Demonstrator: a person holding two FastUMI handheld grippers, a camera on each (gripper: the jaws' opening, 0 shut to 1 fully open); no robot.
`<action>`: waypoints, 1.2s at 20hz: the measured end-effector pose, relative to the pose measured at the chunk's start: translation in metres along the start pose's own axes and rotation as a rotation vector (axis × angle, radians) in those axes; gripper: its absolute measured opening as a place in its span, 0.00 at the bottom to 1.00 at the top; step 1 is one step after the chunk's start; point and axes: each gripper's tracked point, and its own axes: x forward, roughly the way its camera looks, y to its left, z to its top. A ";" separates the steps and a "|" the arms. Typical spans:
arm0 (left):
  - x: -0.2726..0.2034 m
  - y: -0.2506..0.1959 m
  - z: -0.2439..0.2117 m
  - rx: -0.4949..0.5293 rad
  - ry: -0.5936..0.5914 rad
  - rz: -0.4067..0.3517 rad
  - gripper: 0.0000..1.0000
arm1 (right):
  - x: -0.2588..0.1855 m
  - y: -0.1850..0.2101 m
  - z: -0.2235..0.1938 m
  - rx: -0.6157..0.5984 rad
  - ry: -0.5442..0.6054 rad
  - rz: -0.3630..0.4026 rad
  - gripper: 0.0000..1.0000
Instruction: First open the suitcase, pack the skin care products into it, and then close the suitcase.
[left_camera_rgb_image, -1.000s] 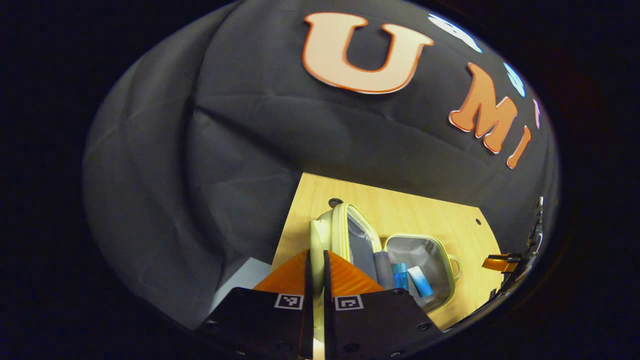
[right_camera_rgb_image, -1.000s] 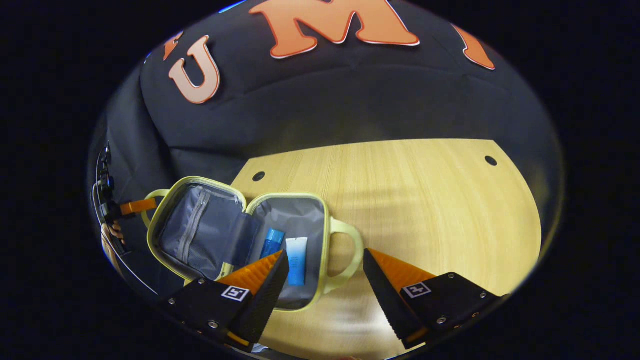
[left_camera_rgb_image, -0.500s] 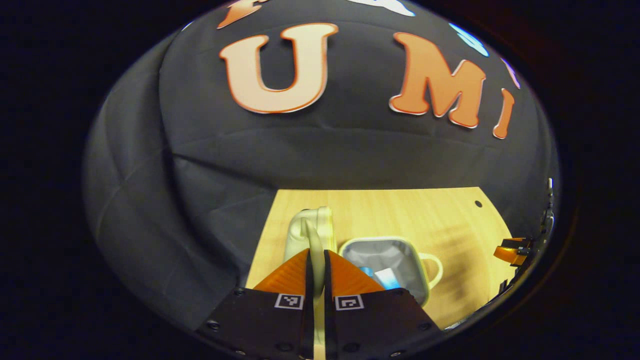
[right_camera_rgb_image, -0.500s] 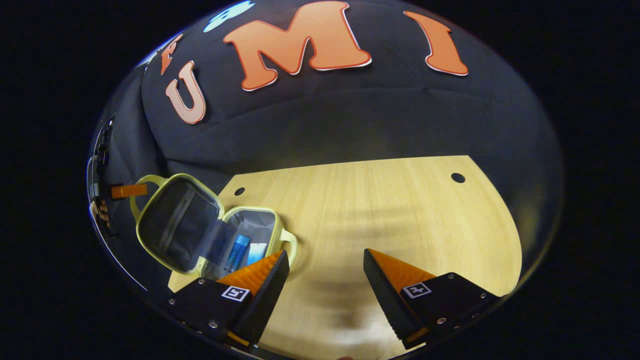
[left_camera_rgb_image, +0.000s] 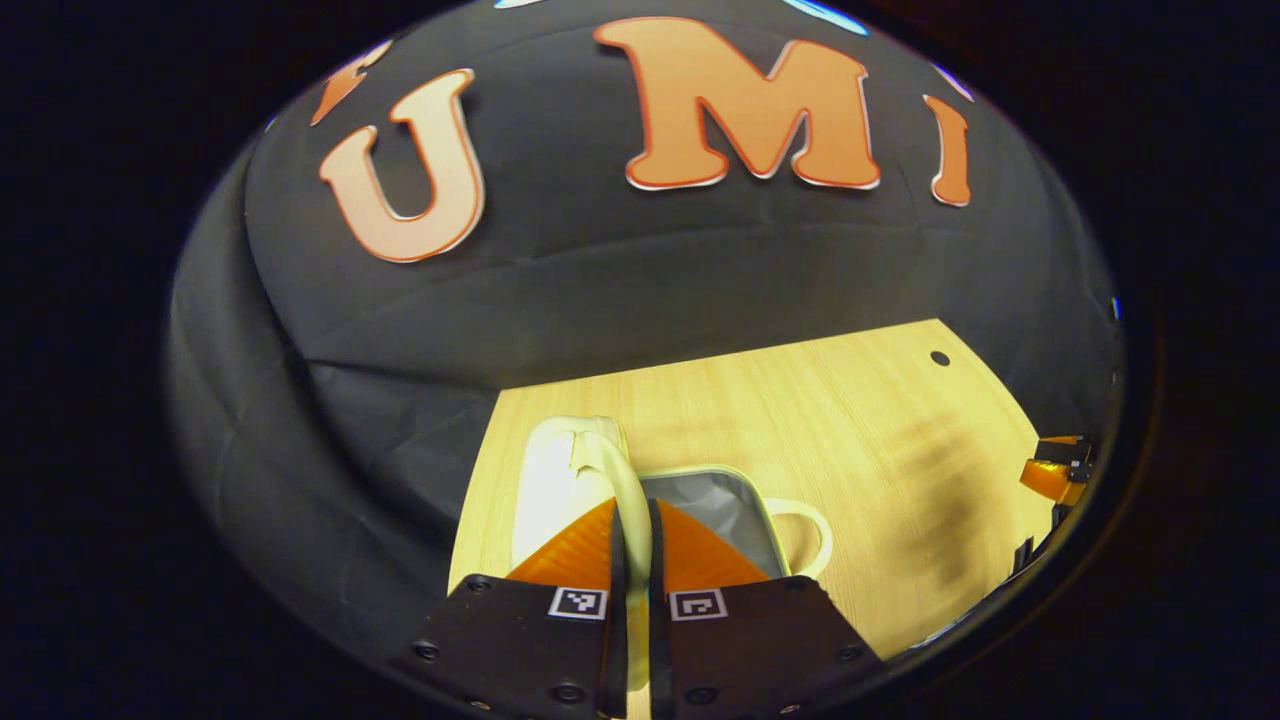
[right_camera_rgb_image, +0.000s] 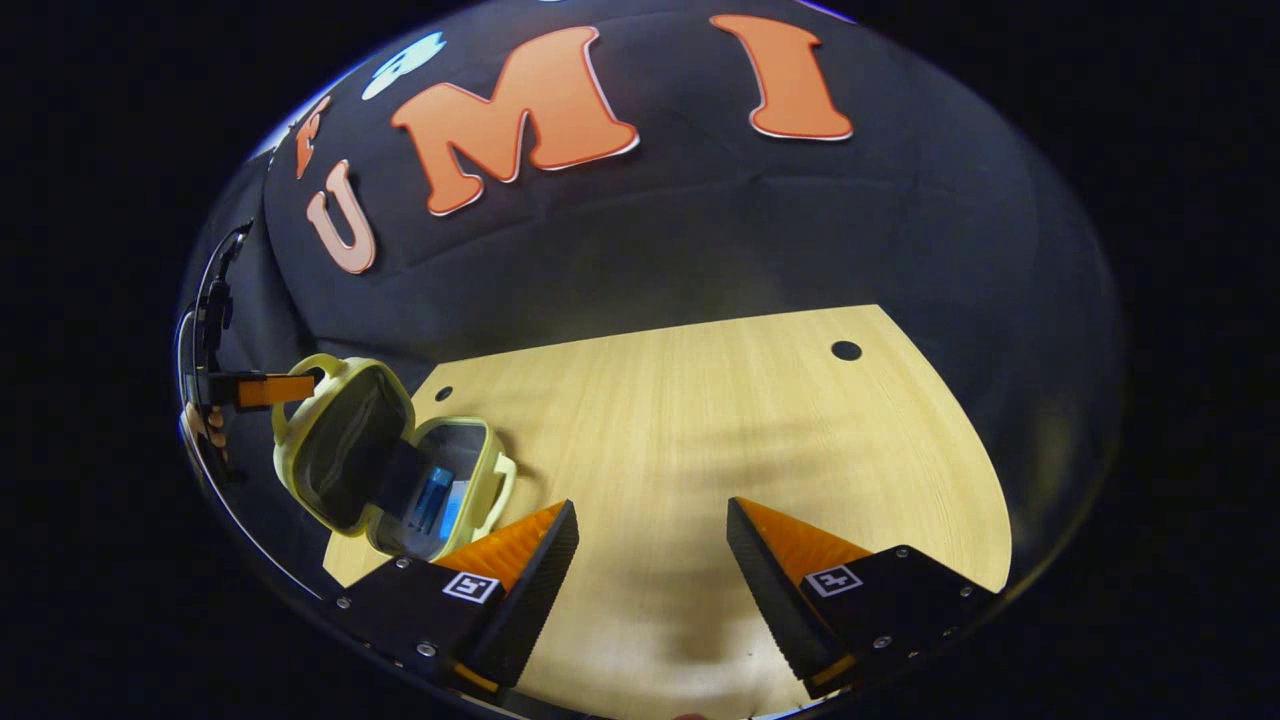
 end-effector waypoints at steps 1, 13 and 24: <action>0.005 -0.010 -0.001 0.020 0.007 0.010 0.08 | -0.002 -0.010 -0.001 0.008 0.000 -0.005 0.95; 0.103 -0.103 -0.047 0.146 0.185 -0.105 0.09 | -0.002 -0.097 -0.041 0.058 0.074 -0.107 0.96; 0.141 -0.109 -0.088 0.163 0.283 -0.083 0.09 | 0.008 -0.088 -0.061 0.057 0.137 -0.076 0.96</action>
